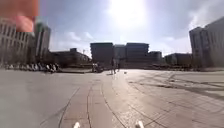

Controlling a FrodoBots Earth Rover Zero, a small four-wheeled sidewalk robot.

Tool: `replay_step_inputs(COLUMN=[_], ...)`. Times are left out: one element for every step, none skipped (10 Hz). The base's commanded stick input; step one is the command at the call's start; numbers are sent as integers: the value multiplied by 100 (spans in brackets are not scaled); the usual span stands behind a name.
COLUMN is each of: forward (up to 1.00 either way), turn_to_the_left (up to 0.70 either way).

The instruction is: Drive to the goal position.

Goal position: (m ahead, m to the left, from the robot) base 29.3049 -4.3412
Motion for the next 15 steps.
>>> replay_step_inputs(forward=[70,70,70,70,70,70,70,70,70,70,70,70,70,70,70], turn_to_the_left=[-1,-1,-1,-1,-1,-1,-1,-1,-1,-1,-1,-1,-1,-1,-1])
